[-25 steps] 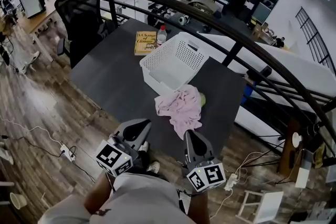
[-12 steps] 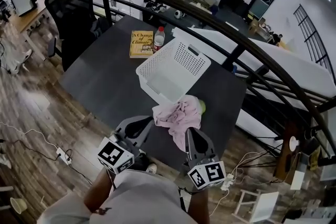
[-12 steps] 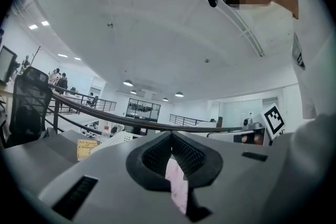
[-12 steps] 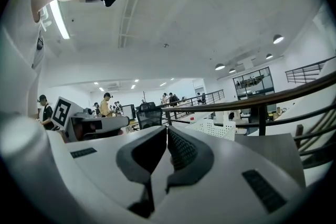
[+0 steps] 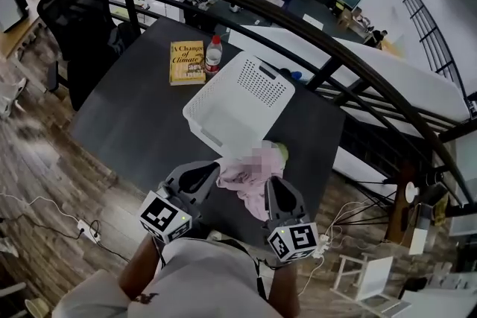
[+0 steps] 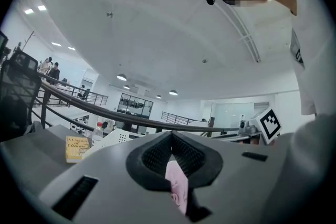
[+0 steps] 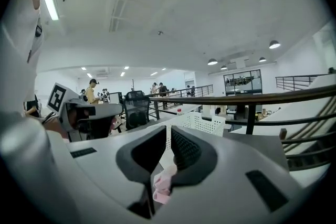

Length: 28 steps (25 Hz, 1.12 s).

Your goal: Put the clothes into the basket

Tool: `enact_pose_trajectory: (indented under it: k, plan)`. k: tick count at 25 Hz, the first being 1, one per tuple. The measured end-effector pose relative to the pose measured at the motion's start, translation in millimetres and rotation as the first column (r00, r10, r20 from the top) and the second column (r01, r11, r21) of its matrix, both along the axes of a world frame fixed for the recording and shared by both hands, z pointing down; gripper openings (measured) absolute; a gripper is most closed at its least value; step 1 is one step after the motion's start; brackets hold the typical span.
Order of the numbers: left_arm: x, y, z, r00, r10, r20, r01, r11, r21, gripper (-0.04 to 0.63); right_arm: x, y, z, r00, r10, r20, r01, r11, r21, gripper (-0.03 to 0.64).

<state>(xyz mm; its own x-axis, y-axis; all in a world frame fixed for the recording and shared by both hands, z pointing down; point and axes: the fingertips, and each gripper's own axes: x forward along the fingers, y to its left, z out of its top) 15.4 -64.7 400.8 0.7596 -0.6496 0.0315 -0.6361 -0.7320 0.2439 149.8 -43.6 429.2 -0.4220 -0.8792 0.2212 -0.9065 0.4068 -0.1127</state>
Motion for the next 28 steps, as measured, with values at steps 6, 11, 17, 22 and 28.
enact_pose_trajectory:
  k: [6,11,17,22,28]
  plan:
    - [10.8,-13.5,13.0,0.998,0.067,0.018,-0.066,0.997,-0.028,0.005,6.8,-5.9,16.4,0.997,0.05,-0.057,-0.053,0.997,-0.048,0.021]
    - [29.4,-18.8,20.3,0.993,0.116,0.022,-0.115,0.992,-0.04,0.005,21.1,-9.4,35.8,0.993,0.075,-0.088,-0.082,0.993,-0.084,0.025]
    - [44.6,-17.6,23.5,0.989,0.14,0.052,-0.138,0.989,-0.044,0.005,40.2,-14.1,60.0,0.989,0.082,-0.12,-0.098,0.986,-0.132,0.058]
    - [57.6,-15.4,29.9,0.985,0.158,0.072,-0.155,0.986,-0.057,0.005,51.7,-18.0,89.5,0.986,0.057,-0.156,-0.087,0.977,-0.194,0.117]
    - [77.2,-13.1,38.5,0.978,0.184,0.096,-0.177,0.981,-0.075,0.005,64.5,-21.0,131.9,0.98,0.017,-0.199,-0.074,0.956,-0.285,0.195]
